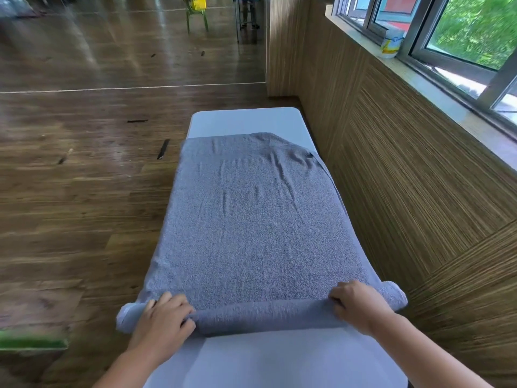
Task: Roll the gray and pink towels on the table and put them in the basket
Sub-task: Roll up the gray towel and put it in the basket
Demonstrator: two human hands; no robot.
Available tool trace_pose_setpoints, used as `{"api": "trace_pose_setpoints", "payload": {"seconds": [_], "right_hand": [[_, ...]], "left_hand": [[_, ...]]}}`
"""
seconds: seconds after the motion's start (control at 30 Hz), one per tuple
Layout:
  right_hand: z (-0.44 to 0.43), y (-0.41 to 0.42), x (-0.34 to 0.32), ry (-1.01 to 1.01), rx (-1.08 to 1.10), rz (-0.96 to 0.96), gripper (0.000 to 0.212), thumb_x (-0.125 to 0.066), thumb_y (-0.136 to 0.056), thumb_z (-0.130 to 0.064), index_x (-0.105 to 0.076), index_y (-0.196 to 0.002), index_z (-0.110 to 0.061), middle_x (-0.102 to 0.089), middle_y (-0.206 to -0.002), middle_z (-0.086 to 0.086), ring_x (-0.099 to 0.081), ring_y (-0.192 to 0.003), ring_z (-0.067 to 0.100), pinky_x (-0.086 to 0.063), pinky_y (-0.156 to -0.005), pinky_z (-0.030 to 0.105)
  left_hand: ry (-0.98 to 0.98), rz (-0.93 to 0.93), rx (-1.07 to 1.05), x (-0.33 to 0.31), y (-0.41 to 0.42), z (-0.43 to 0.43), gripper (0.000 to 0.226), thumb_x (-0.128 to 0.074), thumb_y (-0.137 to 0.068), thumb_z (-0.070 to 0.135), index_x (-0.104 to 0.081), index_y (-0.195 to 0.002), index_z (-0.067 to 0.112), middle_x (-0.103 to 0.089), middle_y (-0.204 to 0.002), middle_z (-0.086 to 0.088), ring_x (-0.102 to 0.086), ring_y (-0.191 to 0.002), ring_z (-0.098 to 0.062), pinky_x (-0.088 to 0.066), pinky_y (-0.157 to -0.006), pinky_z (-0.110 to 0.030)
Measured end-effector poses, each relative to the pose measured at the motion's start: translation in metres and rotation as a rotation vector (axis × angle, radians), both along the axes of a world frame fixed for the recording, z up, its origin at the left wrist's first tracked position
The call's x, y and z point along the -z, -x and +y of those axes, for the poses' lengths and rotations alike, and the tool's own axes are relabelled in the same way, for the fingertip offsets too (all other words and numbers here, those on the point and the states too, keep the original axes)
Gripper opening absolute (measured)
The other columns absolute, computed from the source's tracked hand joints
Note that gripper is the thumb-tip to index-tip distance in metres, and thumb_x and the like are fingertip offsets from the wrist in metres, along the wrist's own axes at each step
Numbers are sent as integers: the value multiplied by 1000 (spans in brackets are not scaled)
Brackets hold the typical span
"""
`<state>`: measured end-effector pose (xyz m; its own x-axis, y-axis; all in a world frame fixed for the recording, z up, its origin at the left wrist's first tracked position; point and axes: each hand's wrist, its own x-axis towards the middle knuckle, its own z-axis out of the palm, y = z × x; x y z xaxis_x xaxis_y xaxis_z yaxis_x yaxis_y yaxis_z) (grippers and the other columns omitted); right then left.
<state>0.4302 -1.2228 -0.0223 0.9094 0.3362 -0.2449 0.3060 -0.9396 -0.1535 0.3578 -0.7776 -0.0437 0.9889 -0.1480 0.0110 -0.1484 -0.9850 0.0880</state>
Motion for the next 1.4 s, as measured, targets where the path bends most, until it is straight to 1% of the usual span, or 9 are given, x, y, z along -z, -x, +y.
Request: {"api": "trace_pose_setpoints", "payload": {"seconds": [0.13, 0.3, 0.5, 0.6, 0.73, 0.93, 1.17, 1.3, 1.4], "right_hand": [[-2, 4, 3, -149, 42, -138, 17, -70, -72, -14, -58, -73, -27, -53, -76, -9, -57, -66, 16, -34, -51, 24], [-10, 16, 10, -126, -101, -101, 20, -51, -75, -32, -64, -90, -31, -59, -90, -17, -53, -89, 12, -48, -73, 23], [-5, 9, 6, -35, -120, -164, 16, -48, -66, -40, -59, -62, -28, -54, -61, -17, -50, -68, 12, -36, -55, 24], [-7, 5, 7, -57, -108, -94, 17, -53, -74, -37, -64, -71, -25, -55, -74, -13, -50, -77, 15, -33, -58, 28], [-9, 7, 12, -182, 15, -128, 1, -63, -85, -25, -61, -85, -25, -51, -86, -6, -58, -74, 22, -47, -59, 35], [-21, 14, 12, -44, -102, -160, 30, -62, -67, -34, -63, -97, -35, -59, -91, -18, -54, -88, 14, -50, -70, 29], [-16, 8, 3, 12, -120, -188, 12, -54, -67, -42, -58, -64, -31, -52, -61, -17, -49, -67, 11, -32, -56, 23], [-12, 3, 5, -45, -70, -133, 27, -42, -81, -41, -63, -73, -25, -49, -82, -13, -53, -81, 16, -38, -56, 31], [-8, 4, 10, -144, 30, -178, 3, -58, -80, -24, -60, -81, -26, -50, -84, -8, -57, -74, 19, -42, -56, 32]], "left_hand": [[85, -58, -51, -3, -5, -4, 11, -46, -80, 38, -53, -86, 35, -47, -88, 15, -53, -81, -15, -48, -66, -36], [79, 8, -2, 0, 4, -1, 32, -58, -70, 44, -62, -101, 35, -57, -107, 24, -55, -95, -11, -48, -75, -31], [-4, 45, -7, -6, 4, -1, 23, -47, -66, 42, -58, -86, 38, -58, -83, 23, -54, -84, -12, -38, -65, -30], [-11, 4, 20, -6, 4, 0, 17, -47, -68, 42, -59, -79, 37, -55, -77, 21, -54, -78, -12, -32, -62, -30], [74, -58, -58, -6, 0, 1, 17, -45, -79, 42, -58, -88, 35, -48, -93, 14, -53, -82, -13, -48, -62, -34], [50, 9, -16, -6, 7, 3, 36, -61, -67, 48, -60, -101, 37, -55, -107, 21, -53, -95, -12, -47, -75, -32], [-9, 34, -14, -7, 8, 5, 25, -51, -66, 44, -63, -87, 37, -58, -85, 23, -52, -86, -12, -36, -68, -32], [2, -38, -21, -6, 5, 8, 17, -50, -69, 44, -63, -75, 35, -49, -85, 19, -48, -81, -13, -33, -64, -32], [55, -89, -63, -4, -2, 5, 20, -48, -77, 41, -63, -87, 34, -48, -91, 12, -51, -80, -17, -44, -65, -36]]}}
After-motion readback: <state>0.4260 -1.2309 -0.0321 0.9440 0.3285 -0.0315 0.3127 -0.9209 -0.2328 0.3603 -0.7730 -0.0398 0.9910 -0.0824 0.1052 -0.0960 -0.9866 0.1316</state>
